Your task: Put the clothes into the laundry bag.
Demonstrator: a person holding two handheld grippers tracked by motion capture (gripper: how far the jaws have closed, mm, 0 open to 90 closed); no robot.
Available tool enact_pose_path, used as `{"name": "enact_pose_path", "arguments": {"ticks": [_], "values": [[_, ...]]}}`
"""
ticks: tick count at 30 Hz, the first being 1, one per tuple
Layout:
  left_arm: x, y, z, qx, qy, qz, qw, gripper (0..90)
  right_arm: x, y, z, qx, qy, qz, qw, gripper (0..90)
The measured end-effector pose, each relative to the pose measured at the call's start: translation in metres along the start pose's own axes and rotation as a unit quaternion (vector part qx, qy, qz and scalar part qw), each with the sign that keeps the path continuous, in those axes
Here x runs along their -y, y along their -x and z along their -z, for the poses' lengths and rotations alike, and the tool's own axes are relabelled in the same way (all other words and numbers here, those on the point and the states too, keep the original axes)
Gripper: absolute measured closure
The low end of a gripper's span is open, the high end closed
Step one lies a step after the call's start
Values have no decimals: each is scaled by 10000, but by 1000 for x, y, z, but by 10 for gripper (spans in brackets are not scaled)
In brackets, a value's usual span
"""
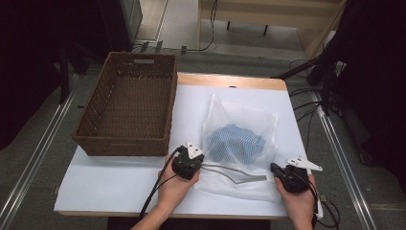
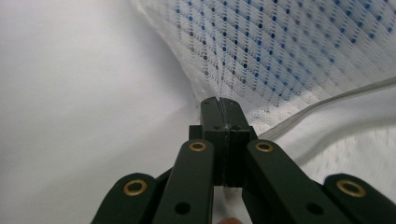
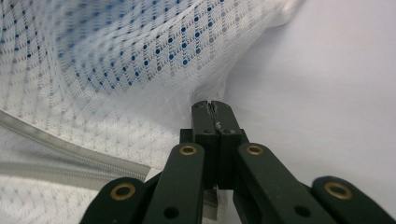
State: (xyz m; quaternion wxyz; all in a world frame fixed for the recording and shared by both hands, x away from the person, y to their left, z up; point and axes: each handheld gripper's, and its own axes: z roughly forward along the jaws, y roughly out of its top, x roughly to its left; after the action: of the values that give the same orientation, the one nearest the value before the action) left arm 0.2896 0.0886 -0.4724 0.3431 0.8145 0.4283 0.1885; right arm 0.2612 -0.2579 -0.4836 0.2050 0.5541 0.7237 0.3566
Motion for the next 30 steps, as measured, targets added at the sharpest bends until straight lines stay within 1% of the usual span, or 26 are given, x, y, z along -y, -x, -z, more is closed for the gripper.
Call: {"name": "enact_pose_path", "arguments": {"ticks": [1, 2, 3, 4, 6, 7, 8, 9, 10, 12, 13, 14, 15, 17, 18, 19, 20, 21, 22, 23, 24, 25, 26, 27, 28, 30], "values": [[2, -3, 1, 31, 33, -16, 10000, 900, 0, 1, 1, 132, 3, 56, 9999, 900], [3, -5, 2, 63, 49, -11, 10000, 900, 1, 2, 1, 203, -27, 91, 9997, 900], [4, -4, 2, 58, 61, -46, 10000, 900, 1, 4, 0, 192, -50, 83, 9998, 900], [4, -3, 2, 21, 66, -96, 9999, 900, 1, 5, 0, 155, -46, 20, 9999, 900], [5, -1, 2, -37, 98, -175, 9998, 900, 2, 4, 0, 172, -45, 30, 9998, 900], [5, -1, 3, -14, 99, -147, 9998, 900, 2, 4, 0, 181, -33, 25, 9998, 900], [5, -2, 3, 70, 152, -92, 9998, 900, 2, 4, 0, 170, -20, 23, 9999, 900], [6, -3, 5, 116, 200, -82, 9997, 876, 3, 4, 1, 145, 17, 19, 9999, 896], [7, -4, 6, 151, 237, -60, 9996, 843, 3, 5, 2, 161, 49, -23, 9999, 879], [7, -7, 11, 200, 352, 25, 9992, 774, 4, 9, 6, 116, 192, -143, 9996, 840], [7, -8, 13, 184, 374, 54, 9991, 762, 4, 10, 7, 120, 245, -179, 9995, 840], [7, -10, 15, 228, 416, 105, 9988, 754, 4, 11, 9, 174, 299, -142, 9993, 837], [7, -11, 17, 271, 440, 148, 9986, 737, 3, 11, 11, 188, 334, -155, 9991, 826], [6, -13, 20, 449, 570, 212, 9971, 704, 3, 12, 13, 116, 479, -225, 9985, 791], [7, -14, 21, 529, 660, 217, 9962, 677, 3, 12, 14, 68, 559, -208, 9982, 778], [7, -14, 23, 623, 733, 232, 9951, 649, 2, 10, 15, 75, 583, -198, 9981, 761], [7, -14, 24, 729, 771, 246, 9941, 627, 2, 10, 16, 40, 638, -175, 9978, 732], [8, -14, 26, 783, 822, 259, 9932, 594, 2, 9, 16, -27, 697, -176, 9974, 695], [8, -14, 29, 777, 897, 258, 9926, 563, 1, 8, 17, -82, 754, -152, 9970, 663], [9, -15, 31, 820, 951, 227, 9918, 529, 1, 7, 17, -121, 810, -131, 9966, 617], [9, -16, 33, 884, 987, 247, 9909, 496, 1, 6, 18, -108, 859, -107, 9962, 560], [10, -18, 36, 928, 1039, 261, 9899, 468, 0, 4, 18, -41, 868, -105, 9962, 512], [11, -19, 39, 908, 1077, 235, 9897, 427, -1, 3, 19, -20, 867, -62, 9962, 466], [12, -21, 43, 830, 1133, 177, 9899, 413, -2, 2, 19, -64, 885, -38, 9960, 434], [14, -24, 47, 822, 1200, 172, 9892, 409, -3, 1, 20, -85, 923, 1, 9957, 407], [18, -30, 54, 908, 1321, 226, 9868, 371, -3, -1, 21, -164, 973, 70, 9951, 334]]}}
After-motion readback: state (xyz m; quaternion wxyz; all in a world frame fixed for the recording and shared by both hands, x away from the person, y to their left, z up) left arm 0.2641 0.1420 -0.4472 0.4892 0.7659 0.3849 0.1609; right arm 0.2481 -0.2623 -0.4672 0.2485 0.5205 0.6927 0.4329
